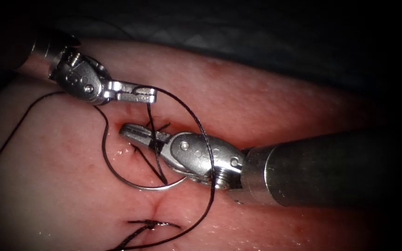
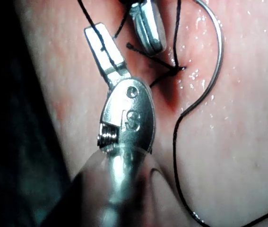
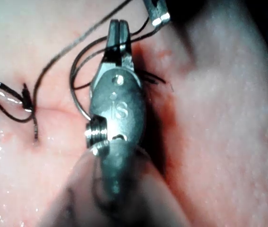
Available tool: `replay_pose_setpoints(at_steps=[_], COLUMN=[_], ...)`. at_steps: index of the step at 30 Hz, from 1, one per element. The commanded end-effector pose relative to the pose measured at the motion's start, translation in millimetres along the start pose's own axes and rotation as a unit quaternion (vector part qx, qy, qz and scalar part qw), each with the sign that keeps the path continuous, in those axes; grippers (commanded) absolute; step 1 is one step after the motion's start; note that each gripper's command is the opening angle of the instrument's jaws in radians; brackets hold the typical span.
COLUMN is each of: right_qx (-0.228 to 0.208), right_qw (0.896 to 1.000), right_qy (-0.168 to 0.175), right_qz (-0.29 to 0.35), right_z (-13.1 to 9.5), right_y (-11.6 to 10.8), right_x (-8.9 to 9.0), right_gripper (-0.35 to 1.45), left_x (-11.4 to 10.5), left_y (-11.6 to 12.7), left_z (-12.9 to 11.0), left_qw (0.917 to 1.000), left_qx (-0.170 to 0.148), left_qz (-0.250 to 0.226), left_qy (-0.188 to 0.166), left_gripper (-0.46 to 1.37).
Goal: Wound Closure
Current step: Use the left hand to loop the suture once counter clockwise around the right hand
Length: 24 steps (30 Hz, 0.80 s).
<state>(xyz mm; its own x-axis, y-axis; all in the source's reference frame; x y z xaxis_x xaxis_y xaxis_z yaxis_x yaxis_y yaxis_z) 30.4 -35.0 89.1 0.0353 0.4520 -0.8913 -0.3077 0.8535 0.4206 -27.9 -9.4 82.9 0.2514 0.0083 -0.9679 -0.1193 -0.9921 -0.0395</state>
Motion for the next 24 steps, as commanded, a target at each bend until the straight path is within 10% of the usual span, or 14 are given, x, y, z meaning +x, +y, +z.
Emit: replay_pose_setpoints(at_steps=[1, 24], right_qx=[-0.001, -0.064], right_qw=[1.000, 0.989], right_qy=[0.014, 0.088], right_qz=[0.007, 0.098], right_z=[0.0, -0.8], right_y=[0.1, 0.5], right_x=[-0.2, -1.0], right_gripper=[-0.35, -0.35], left_x=[-0.3, -3.5], left_y=[-0.2, 2.1], left_z=[0.1, -1.4], left_qw=[1.0000, 0.9982], left_qx=[0.000, 0.011], left_qz=[0.006, 0.055], left_qy=[0.002, 0.023], left_gripper=[-0.35, -0.35])
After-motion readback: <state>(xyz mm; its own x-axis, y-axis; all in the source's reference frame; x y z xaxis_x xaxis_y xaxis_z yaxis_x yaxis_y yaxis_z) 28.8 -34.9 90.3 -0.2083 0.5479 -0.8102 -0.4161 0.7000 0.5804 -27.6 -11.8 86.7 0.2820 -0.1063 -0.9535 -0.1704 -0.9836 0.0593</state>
